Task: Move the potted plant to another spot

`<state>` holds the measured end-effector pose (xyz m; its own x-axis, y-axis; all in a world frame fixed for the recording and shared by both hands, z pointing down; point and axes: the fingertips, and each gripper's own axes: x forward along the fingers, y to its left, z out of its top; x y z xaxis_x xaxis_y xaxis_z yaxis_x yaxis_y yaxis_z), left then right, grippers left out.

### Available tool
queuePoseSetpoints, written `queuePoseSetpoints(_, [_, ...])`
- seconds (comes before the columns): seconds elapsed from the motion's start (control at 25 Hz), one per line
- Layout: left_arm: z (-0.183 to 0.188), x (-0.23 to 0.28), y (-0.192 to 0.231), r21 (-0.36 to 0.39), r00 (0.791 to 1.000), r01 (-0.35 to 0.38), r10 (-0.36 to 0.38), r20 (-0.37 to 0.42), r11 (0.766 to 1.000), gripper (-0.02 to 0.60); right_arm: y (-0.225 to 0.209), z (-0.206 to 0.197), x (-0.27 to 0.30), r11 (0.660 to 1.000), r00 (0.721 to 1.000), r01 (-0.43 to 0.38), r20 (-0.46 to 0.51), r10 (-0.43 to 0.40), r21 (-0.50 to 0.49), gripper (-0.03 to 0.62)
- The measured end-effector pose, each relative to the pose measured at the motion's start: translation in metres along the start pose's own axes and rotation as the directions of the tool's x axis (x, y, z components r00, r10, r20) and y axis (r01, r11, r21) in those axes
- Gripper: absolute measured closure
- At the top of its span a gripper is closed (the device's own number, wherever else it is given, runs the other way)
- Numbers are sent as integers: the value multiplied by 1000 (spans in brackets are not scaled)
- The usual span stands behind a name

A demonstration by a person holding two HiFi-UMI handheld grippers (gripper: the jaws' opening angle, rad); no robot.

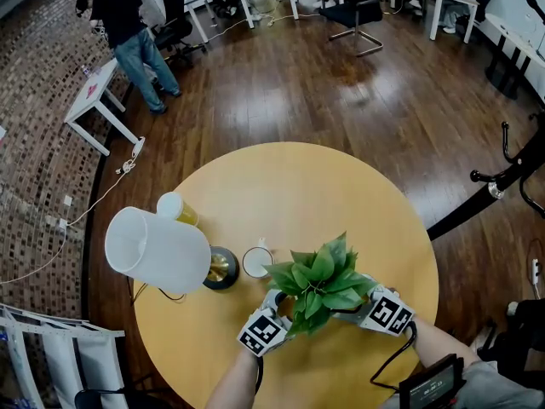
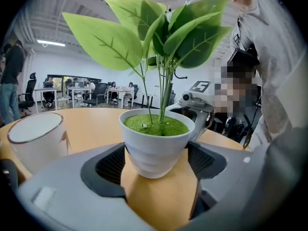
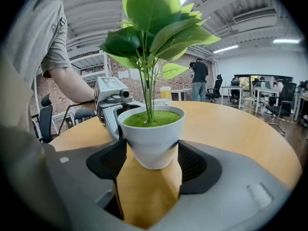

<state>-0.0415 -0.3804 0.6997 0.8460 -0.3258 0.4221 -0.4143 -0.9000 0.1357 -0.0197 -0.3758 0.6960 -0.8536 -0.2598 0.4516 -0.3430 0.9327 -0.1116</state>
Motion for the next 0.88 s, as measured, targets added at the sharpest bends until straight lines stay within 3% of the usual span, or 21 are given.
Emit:
queuePoseSetpoints(0.32, [-6,2,-4,17,1000,-13,13,-19,1000,175,3,-6,0,1000,1000,8,-5,-8,-22,252])
queuePoseSetpoints(0.88, [-13,4,-2,-20,1000,-25,25,-14,999,164,1,-12,1,1000,1000,9,-10,-9,-18,246])
